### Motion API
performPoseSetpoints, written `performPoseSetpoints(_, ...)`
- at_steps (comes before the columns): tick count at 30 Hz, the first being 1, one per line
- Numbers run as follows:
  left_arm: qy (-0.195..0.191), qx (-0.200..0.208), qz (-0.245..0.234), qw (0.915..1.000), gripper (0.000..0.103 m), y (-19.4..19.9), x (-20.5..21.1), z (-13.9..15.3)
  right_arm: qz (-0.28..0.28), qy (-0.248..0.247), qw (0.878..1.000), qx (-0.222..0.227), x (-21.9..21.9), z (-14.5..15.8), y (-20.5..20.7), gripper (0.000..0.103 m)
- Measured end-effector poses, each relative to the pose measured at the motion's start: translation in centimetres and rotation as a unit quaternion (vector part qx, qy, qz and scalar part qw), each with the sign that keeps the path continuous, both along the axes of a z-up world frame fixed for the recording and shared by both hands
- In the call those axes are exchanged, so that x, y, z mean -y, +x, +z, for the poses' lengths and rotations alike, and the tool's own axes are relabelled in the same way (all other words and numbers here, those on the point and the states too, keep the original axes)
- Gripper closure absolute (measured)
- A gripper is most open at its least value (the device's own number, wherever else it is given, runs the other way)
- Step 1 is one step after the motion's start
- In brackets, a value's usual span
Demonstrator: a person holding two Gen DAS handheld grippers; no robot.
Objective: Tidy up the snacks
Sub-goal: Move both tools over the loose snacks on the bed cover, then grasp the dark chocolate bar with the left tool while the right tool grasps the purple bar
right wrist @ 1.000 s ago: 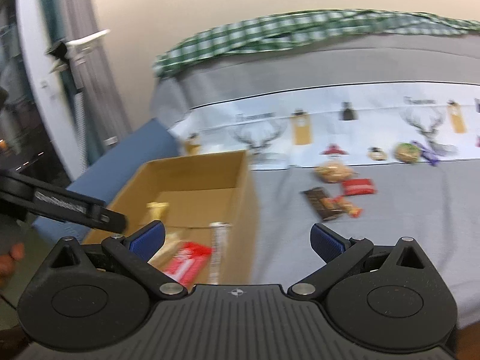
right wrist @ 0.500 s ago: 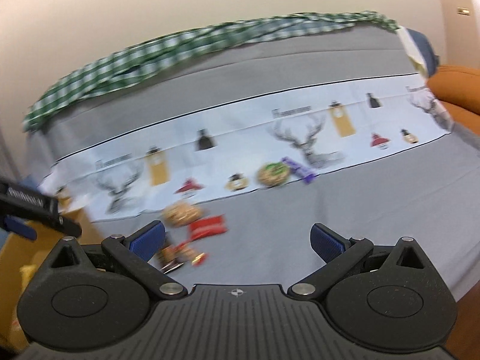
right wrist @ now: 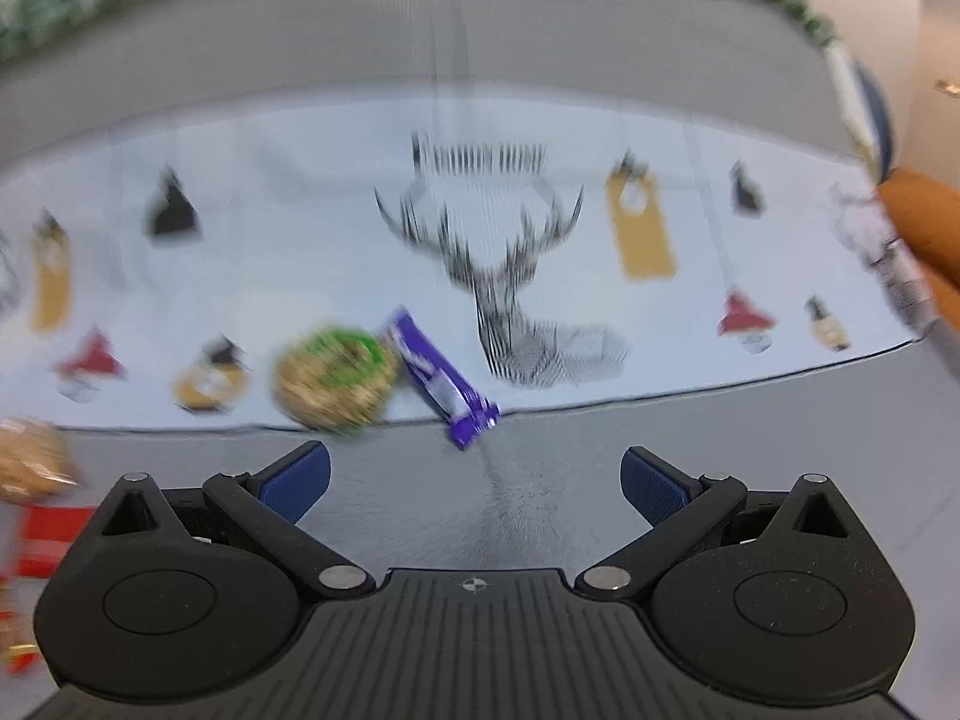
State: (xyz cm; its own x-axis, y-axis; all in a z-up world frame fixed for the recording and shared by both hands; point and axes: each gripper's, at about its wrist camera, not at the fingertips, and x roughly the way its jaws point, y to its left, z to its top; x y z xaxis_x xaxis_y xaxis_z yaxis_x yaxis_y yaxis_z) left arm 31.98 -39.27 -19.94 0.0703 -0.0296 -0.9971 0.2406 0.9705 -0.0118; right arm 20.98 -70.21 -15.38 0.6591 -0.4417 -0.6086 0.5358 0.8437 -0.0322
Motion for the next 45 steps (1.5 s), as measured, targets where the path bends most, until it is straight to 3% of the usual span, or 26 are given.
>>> performPoseSetpoints(6,-0.004,0.010,-0.029,0.9995,0.000,1.0,-0.3,-1.2,-0.025,0.053,0.998,-0.027,4.9,-6.0,6.6,0.001)
performPoseSetpoints(8,-0.005,0.016,-0.042,0.9990,0.000,0.9,-0.7,-1.2,-0.018,0.043,0.999,0.002,5.4,-6.9,7.5,0.001)
performPoseSetpoints(17,0.003,0.021,-0.040,0.9990,0.000,0.9,-0.2,-1.3,-0.007,0.029,0.999,0.034,7.0,-7.5,10.1,0.001)
performPoseSetpoints(31,0.002,0.025,-0.043,0.9987,0.001,0.4,0.3,-0.9,-0.009,0.023,0.999,0.037,6.9,-7.6,10.0,0.001)
performPoseSetpoints(33,-0.003,0.038,-0.034,0.9987,0.019,0.0,-0.1,0.0,-0.006,0.026,0.999,0.035,6.7,-7.4,9.9,0.016)
performPoseSetpoints(34,-0.010,0.047,-0.034,0.9983,0.048,-0.3,-0.3,0.7,0.001,0.025,0.999,0.044,6.4,-7.1,9.6,0.052)
performPoseSetpoints(35,-0.017,0.052,-0.046,0.9974,0.060,-0.6,-0.3,1.4,0.008,0.020,0.999,0.047,5.8,-6.7,9.2,0.074)
performPoseSetpoints(36,-0.028,0.050,-0.064,0.9963,0.060,-0.9,-0.4,1.9,0.008,0.024,0.999,0.042,5.5,-6.5,8.9,0.079)
performPoseSetpoints(42,-0.060,0.048,-0.091,0.9929,0.060,-4.3,-2.1,4.4,-0.037,0.094,0.994,0.033,3.9,-5.5,4.3,0.079)
performPoseSetpoints(45,-0.072,0.053,-0.103,0.9907,0.060,-7.0,-3.5,6.3,-0.038,0.140,0.988,0.060,2.2,-4.4,0.4,0.079)
